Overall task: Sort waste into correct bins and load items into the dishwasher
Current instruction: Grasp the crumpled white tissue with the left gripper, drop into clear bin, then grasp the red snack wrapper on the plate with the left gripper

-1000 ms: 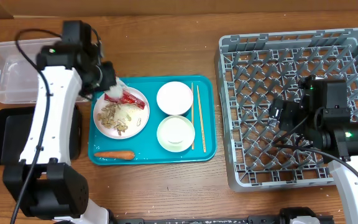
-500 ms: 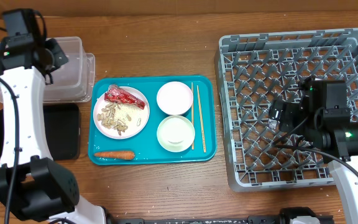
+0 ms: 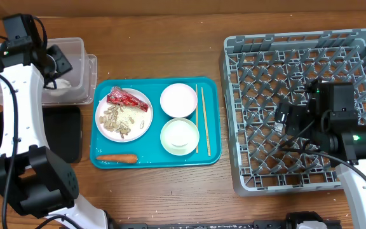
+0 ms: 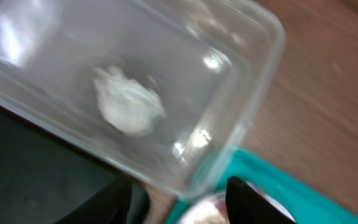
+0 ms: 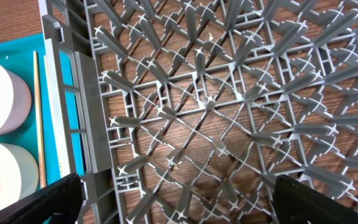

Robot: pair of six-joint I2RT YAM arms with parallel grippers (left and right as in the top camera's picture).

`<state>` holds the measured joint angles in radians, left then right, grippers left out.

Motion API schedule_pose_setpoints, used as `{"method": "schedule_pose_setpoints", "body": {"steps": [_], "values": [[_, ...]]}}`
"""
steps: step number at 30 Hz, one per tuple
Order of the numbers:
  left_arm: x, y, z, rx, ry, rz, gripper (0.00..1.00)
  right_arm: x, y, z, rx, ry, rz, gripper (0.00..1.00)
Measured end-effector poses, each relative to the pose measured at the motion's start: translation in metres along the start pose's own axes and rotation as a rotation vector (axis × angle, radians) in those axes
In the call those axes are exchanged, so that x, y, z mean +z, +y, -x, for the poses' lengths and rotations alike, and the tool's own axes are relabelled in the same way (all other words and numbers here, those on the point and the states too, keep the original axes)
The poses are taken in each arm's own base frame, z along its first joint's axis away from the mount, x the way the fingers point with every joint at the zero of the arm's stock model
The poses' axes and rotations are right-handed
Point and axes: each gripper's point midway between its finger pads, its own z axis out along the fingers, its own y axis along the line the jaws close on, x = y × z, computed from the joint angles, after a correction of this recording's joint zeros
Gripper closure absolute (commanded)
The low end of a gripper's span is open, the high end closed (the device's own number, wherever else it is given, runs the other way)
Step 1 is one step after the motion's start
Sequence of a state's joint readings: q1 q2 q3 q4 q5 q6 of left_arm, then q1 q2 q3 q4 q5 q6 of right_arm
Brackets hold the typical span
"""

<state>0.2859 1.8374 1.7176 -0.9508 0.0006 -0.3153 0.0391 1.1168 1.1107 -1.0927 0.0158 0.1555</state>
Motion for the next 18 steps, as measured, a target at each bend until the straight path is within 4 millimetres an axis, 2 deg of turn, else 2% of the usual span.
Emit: {"method": "schedule_pose_setpoints", "body": {"steps": [5, 8, 13, 18], "values": [[-0.024, -0.038, -0.050, 0.024, 0.174, -0.131, 0.31, 0.000, 0.000, 0.000, 0.000, 0.000, 0.000, 0.00], [-0.031, -0.064, -0.077, 0.045, 0.253, -0.162, 0.31, 0.000, 0.000, 0.000, 0.001, 0.001, 0.000, 0.00], [-0.026, -0.098, -0.113, 0.028, 0.329, -0.173, 0.34, 0.000, 0.000, -0.002, 0.000, 0.008, -0.001, 0.00], [-0.002, -0.116, -0.134, -0.024, 0.375, -0.127, 0.35, 0.000, 0.000, -0.003, 0.000, 0.011, -0.002, 0.00]]}}
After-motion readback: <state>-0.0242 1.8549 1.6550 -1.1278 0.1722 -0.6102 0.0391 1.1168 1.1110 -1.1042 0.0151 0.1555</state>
